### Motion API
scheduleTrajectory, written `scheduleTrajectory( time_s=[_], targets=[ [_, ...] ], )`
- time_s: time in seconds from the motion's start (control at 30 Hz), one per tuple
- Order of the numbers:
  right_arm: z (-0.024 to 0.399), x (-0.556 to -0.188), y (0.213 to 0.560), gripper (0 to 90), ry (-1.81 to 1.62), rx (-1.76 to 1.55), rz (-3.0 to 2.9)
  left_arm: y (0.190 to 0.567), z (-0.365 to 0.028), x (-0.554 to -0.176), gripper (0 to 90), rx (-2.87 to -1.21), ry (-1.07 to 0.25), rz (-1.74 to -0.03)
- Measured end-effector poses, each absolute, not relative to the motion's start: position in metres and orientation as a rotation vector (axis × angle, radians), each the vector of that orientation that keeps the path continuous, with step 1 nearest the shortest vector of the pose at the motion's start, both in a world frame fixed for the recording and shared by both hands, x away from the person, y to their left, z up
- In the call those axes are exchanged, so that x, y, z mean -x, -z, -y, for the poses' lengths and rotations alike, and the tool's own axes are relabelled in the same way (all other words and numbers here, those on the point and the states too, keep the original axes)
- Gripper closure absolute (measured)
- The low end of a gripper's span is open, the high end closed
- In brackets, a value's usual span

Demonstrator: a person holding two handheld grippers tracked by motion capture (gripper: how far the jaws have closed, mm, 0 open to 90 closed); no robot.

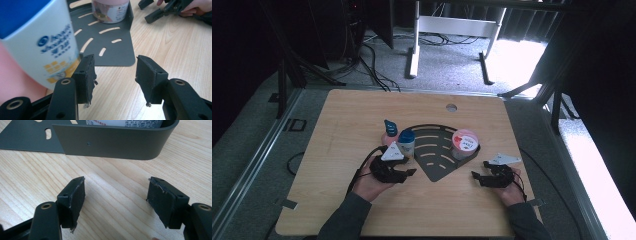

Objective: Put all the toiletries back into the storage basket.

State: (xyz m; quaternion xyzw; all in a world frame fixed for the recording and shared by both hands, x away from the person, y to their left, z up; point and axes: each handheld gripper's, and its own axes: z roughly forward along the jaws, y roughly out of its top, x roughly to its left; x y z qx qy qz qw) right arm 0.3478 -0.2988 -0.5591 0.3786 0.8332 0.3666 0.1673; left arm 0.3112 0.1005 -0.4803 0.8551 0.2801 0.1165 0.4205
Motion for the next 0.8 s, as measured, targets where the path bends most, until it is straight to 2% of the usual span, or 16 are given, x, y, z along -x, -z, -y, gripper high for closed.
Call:
scheduleTrajectory(
  time_s=[0.8],
  targets=[
    [0.299, -0.348, 0.559, 29.9, -1.044, -1.076, -2.370, 0.463, -0.131, -0.327, 49.2, -2.105, -0.407, -0.800]
  ],
)
